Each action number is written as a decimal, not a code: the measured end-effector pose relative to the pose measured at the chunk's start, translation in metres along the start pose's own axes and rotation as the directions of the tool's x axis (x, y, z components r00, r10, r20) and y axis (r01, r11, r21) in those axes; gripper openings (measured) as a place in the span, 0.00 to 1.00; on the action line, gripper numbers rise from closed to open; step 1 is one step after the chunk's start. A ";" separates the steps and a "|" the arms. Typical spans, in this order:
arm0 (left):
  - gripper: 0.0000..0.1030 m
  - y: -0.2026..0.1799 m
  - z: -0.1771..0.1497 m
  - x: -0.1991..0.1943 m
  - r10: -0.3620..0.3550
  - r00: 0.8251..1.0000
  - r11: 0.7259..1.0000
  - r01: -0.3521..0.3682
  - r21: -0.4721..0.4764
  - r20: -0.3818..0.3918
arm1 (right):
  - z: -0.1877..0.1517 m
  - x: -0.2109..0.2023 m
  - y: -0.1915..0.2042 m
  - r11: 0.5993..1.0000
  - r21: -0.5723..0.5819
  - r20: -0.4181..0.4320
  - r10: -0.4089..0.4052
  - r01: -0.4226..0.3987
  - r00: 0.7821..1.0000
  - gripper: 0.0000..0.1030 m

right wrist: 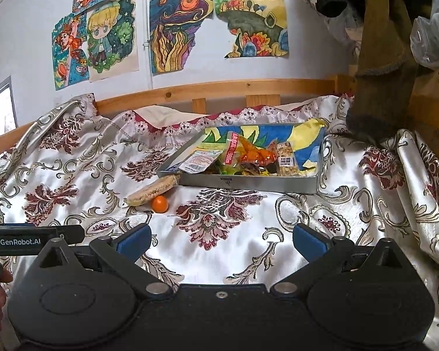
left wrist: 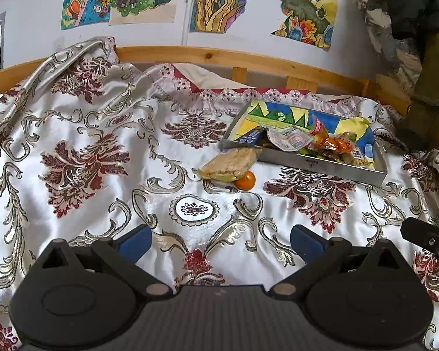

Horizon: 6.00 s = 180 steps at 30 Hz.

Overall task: Organize snacks
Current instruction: 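Move both tools back above the rice-crispy bar and mandarin on the bed, then lower the left tool onto the clear rice-crispy bar packet and grasp it while the right tool approaches the mandarin, then grasp the mandarin orange with the right tool while the left tool holds the rice-crispy bar, then carry the rice-crispy bar and mandarin over the silver tray with both tools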

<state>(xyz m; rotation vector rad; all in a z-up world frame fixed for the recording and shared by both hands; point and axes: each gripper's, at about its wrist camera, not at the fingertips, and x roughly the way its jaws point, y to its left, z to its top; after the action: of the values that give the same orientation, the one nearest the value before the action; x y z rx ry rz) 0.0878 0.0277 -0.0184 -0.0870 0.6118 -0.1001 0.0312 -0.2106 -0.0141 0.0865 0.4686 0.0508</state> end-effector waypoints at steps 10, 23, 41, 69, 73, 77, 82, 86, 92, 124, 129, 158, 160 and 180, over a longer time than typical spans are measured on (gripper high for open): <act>1.00 -0.001 0.005 0.014 0.017 1.000 1.000 -0.016 -0.016 0.008 | -0.003 0.008 -0.005 1.000 0.020 -0.014 -0.012 0.012 1.000 0.99; 1.00 0.007 0.016 0.042 0.046 0.998 0.998 -0.044 -0.049 0.048 | -0.009 0.015 -0.015 0.997 0.073 0.037 -0.041 0.038 0.998 0.99; 1.00 0.034 0.055 0.081 0.072 0.987 0.991 -0.054 -0.124 0.144 | 0.002 0.046 0.003 0.999 -0.012 0.014 -0.037 0.037 0.999 0.99; 1.00 0.047 0.102 0.215 -0.213 0.973 0.971 0.220 0.089 -0.084 | 0.033 0.180 0.064 0.979 -0.171 -0.092 0.097 -0.112 0.991 0.99; 0.99 0.045 0.096 0.226 -0.225 0.967 0.964 0.239 0.114 -0.122 | 0.028 0.200 0.074 0.969 -0.209 -0.136 0.103 -0.130 0.985 0.99; 0.99 0.051 0.094 0.235 -0.287 0.947 0.954 0.297 0.050 -0.140 | 0.025 0.219 0.084 0.955 -0.258 -0.170 0.102 -0.145 0.980 0.99; 0.99 0.061 0.097 0.245 -0.409 0.896 0.912 0.393 -0.120 -0.173 | 0.026 0.235 0.090 0.946 -0.271 -0.184 0.127 -0.175 0.975 0.86; 0.99 0.055 0.095 0.248 -0.405 0.891 0.914 0.399 -0.069 -0.206 | 0.026 0.246 0.094 0.942 -0.277 -0.197 0.136 -0.188 0.971 0.82; 0.99 0.049 0.092 0.251 -0.379 0.901 0.924 0.382 -0.026 -0.212 | 0.022 0.258 0.103 0.928 -0.307 -0.227 0.145 -0.212 0.963 0.71; 0.74 0.028 0.076 0.202 -0.365 0.875 0.931 0.334 -0.147 -0.318 | 0.019 0.183 0.064 0.952 -0.253 -0.214 0.116 -0.170 0.970 0.32; 0.74 0.008 0.061 0.173 -0.340 0.885 0.940 0.331 -0.082 -0.318 | 0.011 0.147 0.049 0.954 -0.255 -0.211 0.104 -0.158 0.972 0.32; 0.75 -0.040 0.035 0.135 -0.185 0.934 0.949 0.251 0.192 -0.306 | -0.011 0.096 0.004 0.988 -0.134 -0.188 0.046 -0.072 0.981 0.32; 0.74 -0.040 0.036 0.134 -0.186 0.935 0.951 0.249 0.183 -0.302 | -0.011 0.096 0.003 0.989 -0.130 -0.181 0.048 -0.072 0.982 0.32; 0.74 -0.051 0.048 0.118 -0.265 0.934 0.945 0.301 0.127 -0.241 | -0.005 0.094 -0.007 0.995 -0.087 -0.120 0.037 -0.048 0.992 0.32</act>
<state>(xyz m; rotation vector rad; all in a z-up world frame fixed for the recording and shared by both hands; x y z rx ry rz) 0.2078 -0.0345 -0.0407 -0.0057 0.8095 -0.4454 0.1125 -0.2113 -0.0616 0.0053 0.5820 0.1192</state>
